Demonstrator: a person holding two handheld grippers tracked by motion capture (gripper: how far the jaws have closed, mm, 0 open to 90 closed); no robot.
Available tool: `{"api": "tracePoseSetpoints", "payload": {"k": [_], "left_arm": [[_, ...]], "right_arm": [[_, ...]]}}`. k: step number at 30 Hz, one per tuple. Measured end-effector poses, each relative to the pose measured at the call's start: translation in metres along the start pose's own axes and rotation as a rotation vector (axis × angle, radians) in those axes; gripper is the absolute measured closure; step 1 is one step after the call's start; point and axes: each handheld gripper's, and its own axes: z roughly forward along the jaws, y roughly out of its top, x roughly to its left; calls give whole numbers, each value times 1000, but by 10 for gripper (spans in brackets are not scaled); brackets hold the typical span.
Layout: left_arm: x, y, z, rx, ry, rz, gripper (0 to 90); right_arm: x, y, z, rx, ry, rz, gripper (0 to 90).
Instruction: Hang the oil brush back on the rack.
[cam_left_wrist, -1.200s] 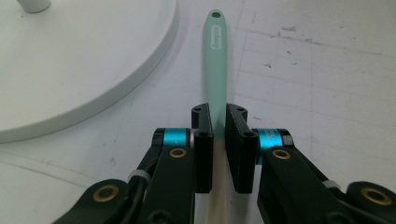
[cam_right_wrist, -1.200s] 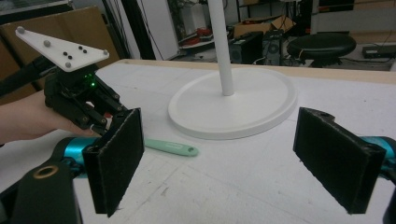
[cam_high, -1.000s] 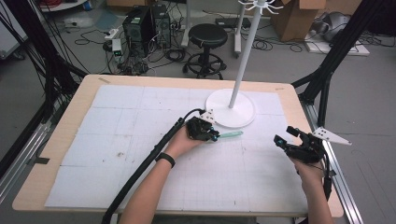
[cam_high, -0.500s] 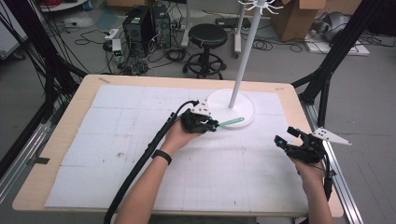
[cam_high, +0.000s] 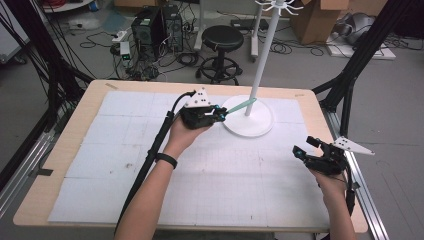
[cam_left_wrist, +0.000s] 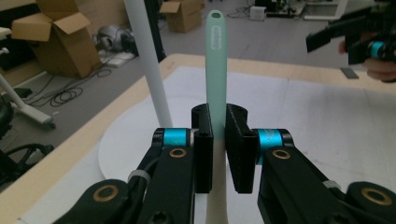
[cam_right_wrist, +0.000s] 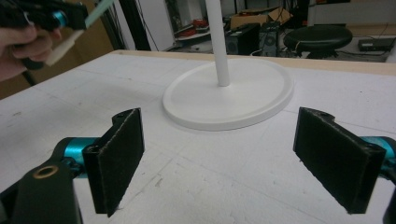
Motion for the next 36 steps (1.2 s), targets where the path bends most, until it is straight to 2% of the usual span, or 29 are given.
{"api": "tracePoseSetpoints", "payload": {"k": [1,2,3,4,5,6,11,13,18,21,27,28,31,32,36], "left_arm": [[0,0,0,0,0,0,820],[3,8,-7,-33,12,-6,819],[3,8,-7,-33,12,-6,820],[5,16,-14,-71,24,-5,820],[5,16,-14,-71,24,-5,820],[6,22,-20,-109,35,-5,820],[11,35,-29,-133,57,2,819],[13,45,-33,-166,70,6,820],[16,57,-38,-197,93,11,820],[21,68,-42,-241,105,-4,820],[25,84,-44,-263,115,3,820],[26,91,-44,-276,116,4,820],[27,97,-44,-294,122,5,820],[30,104,-44,-305,124,1,821],[34,111,-42,-317,122,-2,820]], "right_arm": [[0,0,0,0,0,0,157],[1,0,0,1,-1,2,157],[1,0,0,1,-1,2,157],[1,0,0,0,0,6,157],[1,0,0,-1,0,5,157],[1,0,0,-2,1,4,157],[1,0,0,-2,1,5,157],[0,0,0,-1,1,3,157],[0,0,0,0,3,6,157],[0,0,0,-1,5,7,157],[0,0,-1,-3,6,12,157],[0,0,-1,-3,6,12,157],[0,0,-1,-7,7,11,157],[-1,0,-1,-8,6,10,157],[-1,0,-1,-9,11,11,156]]}}
